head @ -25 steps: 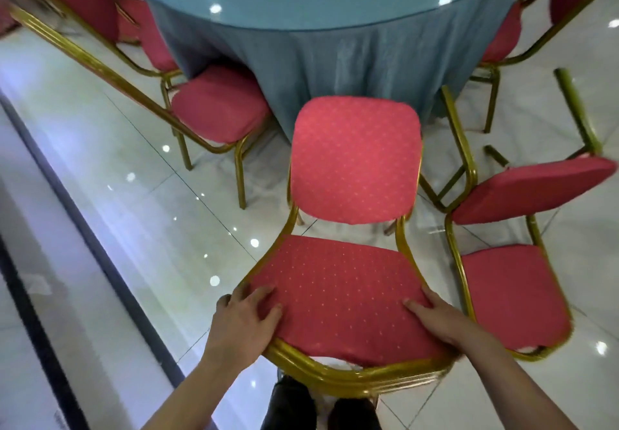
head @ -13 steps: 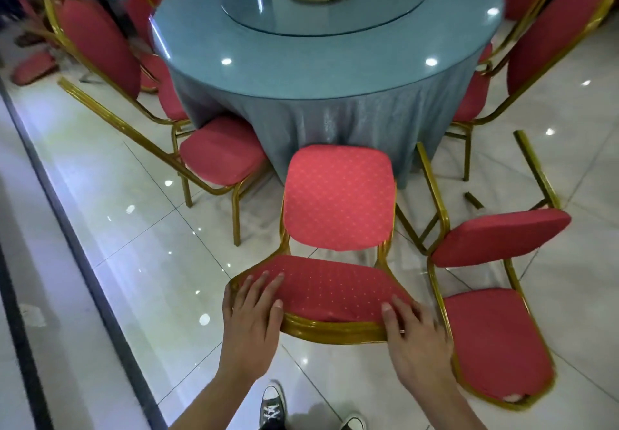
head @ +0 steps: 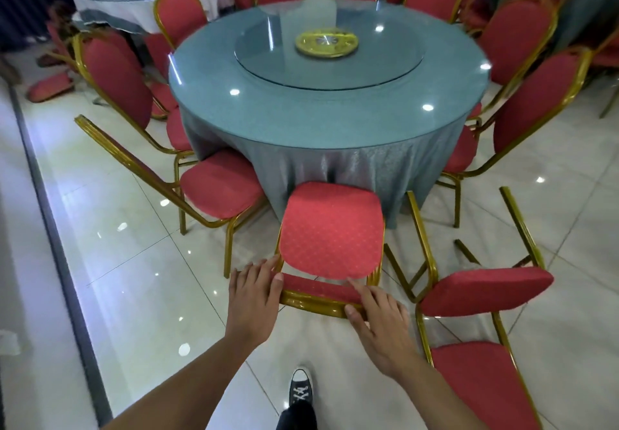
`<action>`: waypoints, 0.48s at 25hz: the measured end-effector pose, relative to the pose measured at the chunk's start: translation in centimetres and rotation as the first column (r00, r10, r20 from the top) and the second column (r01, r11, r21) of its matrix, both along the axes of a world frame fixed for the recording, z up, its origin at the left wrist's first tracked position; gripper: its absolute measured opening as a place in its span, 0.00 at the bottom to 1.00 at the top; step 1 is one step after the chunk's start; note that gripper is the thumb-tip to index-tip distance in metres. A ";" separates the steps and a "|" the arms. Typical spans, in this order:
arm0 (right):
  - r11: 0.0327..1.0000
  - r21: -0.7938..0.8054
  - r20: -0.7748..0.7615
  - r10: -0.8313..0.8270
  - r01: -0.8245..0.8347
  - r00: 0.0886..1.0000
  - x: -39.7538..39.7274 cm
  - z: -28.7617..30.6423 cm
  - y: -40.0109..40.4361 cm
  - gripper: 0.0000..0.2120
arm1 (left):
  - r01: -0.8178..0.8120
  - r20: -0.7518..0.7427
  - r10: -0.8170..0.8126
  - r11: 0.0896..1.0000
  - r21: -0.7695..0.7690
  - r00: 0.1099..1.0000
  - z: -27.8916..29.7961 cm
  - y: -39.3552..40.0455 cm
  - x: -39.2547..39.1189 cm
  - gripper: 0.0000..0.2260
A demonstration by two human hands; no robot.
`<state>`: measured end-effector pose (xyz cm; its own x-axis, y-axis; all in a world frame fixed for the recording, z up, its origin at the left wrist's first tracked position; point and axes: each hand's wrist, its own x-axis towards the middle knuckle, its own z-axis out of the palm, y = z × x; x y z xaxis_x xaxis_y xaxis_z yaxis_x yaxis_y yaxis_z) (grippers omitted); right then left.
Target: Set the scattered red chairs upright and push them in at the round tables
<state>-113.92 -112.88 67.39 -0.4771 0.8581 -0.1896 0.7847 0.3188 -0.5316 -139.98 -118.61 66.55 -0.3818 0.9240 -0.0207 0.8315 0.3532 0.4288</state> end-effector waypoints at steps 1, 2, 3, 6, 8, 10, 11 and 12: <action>1.000 -0.011 -0.008 0.016 -0.016 1.000 0.0 0.4 1.0 0.34 | -0.005 0.002 0.005 1.000 -0.005 1.000 0.1 0.9 -0.1 0.33; 1.000 -0.015 -0.016 0.020 -0.021 1.000 -0.1 0.9 1.9 0.34 | -0.008 0.000 0.008 1.000 -0.007 1.000 0.2 1.8 -0.2 0.31; 0.999 -0.024 -0.025 0.027 -0.027 0.999 -0.3 1.2 2.6 0.33 | -0.015 -0.001 0.015 1.000 -0.004 1.000 0.3 2.4 -0.1 0.29; 0.997 -0.052 -0.031 0.050 -0.051 0.998 -0.5 2.2 5.5 0.33 | -0.062 0.031 0.061 0.998 0.010 0.998 0.8 4.6 0.0 0.26; 0.995 -0.081 -0.031 0.055 -0.057 0.998 -0.4 2.9 8.0 0.32 | -0.077 0.011 0.077 0.997 0.001 0.997 1.1 6.2 0.6 0.26; 0.993 -0.109 -0.011 0.052 -0.052 0.999 -0.4 3.3 10.2 0.30 | -0.126 0.035 0.126 0.992 0.014 0.991 1.8 7.6 1.2 0.26; 0.993 -0.111 0.001 0.050 -0.049 0.999 -0.6 3.4 11.1 0.29 | -0.158 0.051 0.157 0.987 0.019 0.986 2.1 8.3 1.3 0.27; 0.993 -0.108 0.012 0.049 -0.048 0.999 -0.9 3.4 11.9 0.28 | -0.181 0.064 0.179 0.983 0.026 0.982 2.4 8.9 1.3 0.27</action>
